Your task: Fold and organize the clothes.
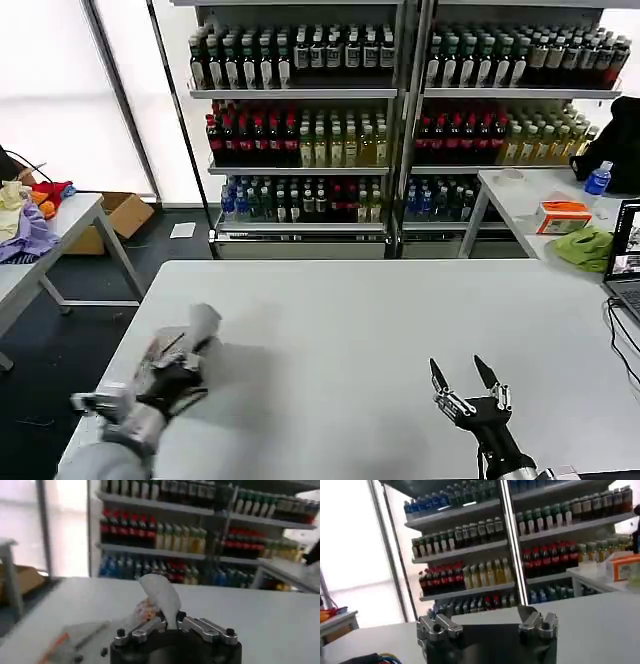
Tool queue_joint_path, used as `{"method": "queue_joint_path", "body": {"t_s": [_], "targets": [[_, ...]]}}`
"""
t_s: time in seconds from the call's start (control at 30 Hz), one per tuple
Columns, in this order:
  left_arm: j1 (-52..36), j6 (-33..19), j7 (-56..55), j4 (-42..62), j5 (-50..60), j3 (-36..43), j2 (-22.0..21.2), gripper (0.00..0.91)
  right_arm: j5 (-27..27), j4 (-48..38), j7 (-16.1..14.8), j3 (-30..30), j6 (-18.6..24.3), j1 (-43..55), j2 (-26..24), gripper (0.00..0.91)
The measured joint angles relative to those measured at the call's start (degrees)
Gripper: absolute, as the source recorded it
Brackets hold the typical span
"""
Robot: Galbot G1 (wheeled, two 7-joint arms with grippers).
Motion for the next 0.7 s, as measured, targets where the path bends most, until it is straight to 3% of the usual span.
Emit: {"method": "queue_joint_path", "body": {"t_s": [0.17,0.33,0.5,0.7], "targets": [[-6.94,1.65,-3.26,4.67,1.06,13.7,-4.87,0.907,-1.45,0.31,1.3,-1.07,-2.01,0.08,0.07,0.907],[-11.06,2.89,-5.57,6.34,-2.28,20.07,-7.94,0.907,-1.87,-0.18,3.32,-3.28,-6.4,1.49,-0.76,0.907],[-12.94,3.8,-6.47,5.57,-5.17,20.71,-8.53,0.907,-0.84,-2.01,6.46,-7.53,-11.45,4.99,-1.8,0.907],[-12.53,2.63,-5.98,1.78,-3.78,16.19,-6.9,0.907,1.73,-5.07,10.88,-14.28,-16.42,10.89,-2.34,0.907]]}}
